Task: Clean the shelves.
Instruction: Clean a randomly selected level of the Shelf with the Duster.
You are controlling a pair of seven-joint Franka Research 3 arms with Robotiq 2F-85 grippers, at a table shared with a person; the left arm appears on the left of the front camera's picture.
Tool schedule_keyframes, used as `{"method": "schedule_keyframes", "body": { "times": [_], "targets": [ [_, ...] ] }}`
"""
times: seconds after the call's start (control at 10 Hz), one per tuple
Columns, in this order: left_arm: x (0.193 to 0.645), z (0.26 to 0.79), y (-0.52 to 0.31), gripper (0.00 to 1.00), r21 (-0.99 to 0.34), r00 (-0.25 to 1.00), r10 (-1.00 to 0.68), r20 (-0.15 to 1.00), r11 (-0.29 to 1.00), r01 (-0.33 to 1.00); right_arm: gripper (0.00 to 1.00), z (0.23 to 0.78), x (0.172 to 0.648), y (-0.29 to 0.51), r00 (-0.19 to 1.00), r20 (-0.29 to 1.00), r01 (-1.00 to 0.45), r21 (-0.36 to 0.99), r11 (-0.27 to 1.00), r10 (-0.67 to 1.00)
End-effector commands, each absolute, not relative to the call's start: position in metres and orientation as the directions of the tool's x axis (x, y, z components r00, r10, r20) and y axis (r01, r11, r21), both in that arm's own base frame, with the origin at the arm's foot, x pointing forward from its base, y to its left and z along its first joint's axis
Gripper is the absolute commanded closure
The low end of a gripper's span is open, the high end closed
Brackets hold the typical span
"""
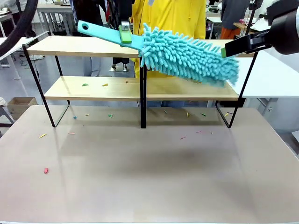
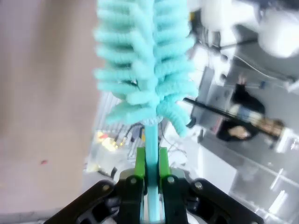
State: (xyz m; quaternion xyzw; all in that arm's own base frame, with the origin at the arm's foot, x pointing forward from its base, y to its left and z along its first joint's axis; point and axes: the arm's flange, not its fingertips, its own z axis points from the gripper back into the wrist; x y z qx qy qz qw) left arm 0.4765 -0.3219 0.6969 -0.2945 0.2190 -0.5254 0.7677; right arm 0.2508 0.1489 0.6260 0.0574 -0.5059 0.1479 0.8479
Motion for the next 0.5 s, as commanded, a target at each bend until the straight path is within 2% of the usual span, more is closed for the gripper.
{"method": "schedule_keyframes", "body": {
  "times": [0.0,0.2,0.4],
  "targets": [
    [0.532,0.76,-0.321,0.88,-0.72,0.357,-0.934,-0.023,0.263,0.642,0.0,0.627,0.252,0.148,0.443,0.875,-0.311,-0.055,0.949,0.196],
    [0.532,0.764,-0.302,0.88,-0.718,0.435,-0.9,0.011,0.296,0.63,0.0,0.627,0.252,0.148,0.443,0.875,-0.311,-0.055,0.949,0.196],
    [0.532,0.777,-0.258,0.88,-0.663,0.607,-0.793,0.043,0.432,0.611,0.0,0.627,0.252,0.148,0.443,0.875,-0.311,-0.055,0.949,0.196]
  ]
}}
